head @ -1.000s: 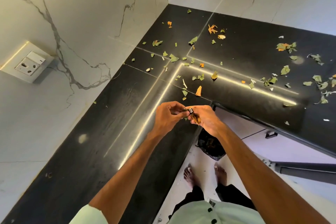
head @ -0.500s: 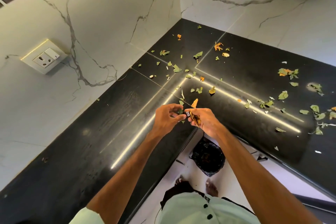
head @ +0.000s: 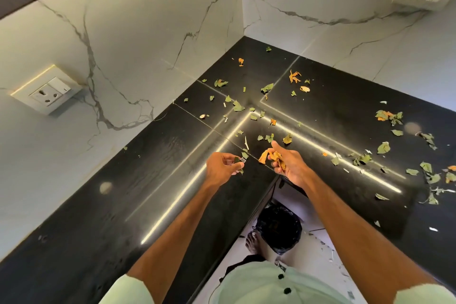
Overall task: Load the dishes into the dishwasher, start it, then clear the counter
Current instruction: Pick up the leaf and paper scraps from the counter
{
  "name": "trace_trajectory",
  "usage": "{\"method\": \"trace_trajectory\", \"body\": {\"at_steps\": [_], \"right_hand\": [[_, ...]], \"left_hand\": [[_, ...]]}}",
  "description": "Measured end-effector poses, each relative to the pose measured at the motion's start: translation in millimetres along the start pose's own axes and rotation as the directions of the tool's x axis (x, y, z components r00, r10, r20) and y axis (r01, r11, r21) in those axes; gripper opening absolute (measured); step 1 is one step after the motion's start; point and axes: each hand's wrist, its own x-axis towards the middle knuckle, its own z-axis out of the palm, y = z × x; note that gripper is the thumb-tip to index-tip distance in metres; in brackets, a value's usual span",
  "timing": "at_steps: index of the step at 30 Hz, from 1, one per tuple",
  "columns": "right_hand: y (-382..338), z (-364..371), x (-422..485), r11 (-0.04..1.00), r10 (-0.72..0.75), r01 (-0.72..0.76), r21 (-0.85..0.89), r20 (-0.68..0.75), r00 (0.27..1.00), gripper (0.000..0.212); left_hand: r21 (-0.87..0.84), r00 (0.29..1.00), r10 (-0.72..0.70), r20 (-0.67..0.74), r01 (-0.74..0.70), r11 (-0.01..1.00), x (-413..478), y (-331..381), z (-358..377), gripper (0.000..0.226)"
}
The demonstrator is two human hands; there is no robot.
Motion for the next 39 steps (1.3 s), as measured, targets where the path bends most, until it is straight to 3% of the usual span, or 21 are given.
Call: {"method": "trace_trajectory", "body": {"at_steps": [5, 10, 15, 18, 21, 24, 26, 32, 39], "right_hand": [[1, 11, 25, 0.996, -0.02, 0.013, -0.085, -0.08, 0.997, 0.029], [6, 8, 52, 0.929, -0.133, 0.02, -0.37, -0.284, 0.949, 0.015], [4, 1, 67, 0.855, -0.192, 0.017, -0.519, -0.285, 0.939, 0.022], [6, 1, 70, 0.804, -0.217, 0.038, -0.593, -0.234, 0.948, 0.029], [10, 3, 75, 0.742, -0.23, 0.048, -0.668, -0.186, 0.955, 0.049], [20, 4, 79, 0.584, -0.286, 0.062, -0.809, -0.133, 0.949, 0.078], [21, 11, 75, 0.509, -0.289, 0.054, -0.859, -0.111, 0.951, 0.084], [32, 31, 72, 0.346, -0.354, 0.076, -0.935, -0.055, 0.934, 0.065], [34, 40, 73, 0.259, -0.401, 0.097, -0.961, -0.016, 0.916, 0.033]], "left_hand": [[0.121, 0.999, 0.008, 0.041, -0.012, 0.993, 31, -16, 3, 0.011], [0.279, 0.995, 0.045, 0.084, -0.067, 0.958, 52, -31, 10, 0.008], [0.388, 0.978, 0.14, 0.152, -0.189, 0.902, 65, -31, 17, 0.013], [0.455, 0.931, 0.236, 0.278, -0.344, 0.822, 72, -35, 20, 0.015], [0.534, 0.882, 0.23, 0.412, -0.438, 0.724, 85, -38, 24, 0.013], [0.568, 0.851, 0.216, 0.479, -0.488, 0.663, 92, -35, 26, 0.013], [0.585, 0.829, 0.225, 0.512, -0.528, 0.616, 95, -30, 26, 0.014], [0.666, 0.808, 0.238, 0.538, -0.581, 0.468, 93, -37, 34, 0.017], [0.676, 0.815, 0.322, 0.482, -0.58, 0.455, 81, -54, 38, 0.022]]}}
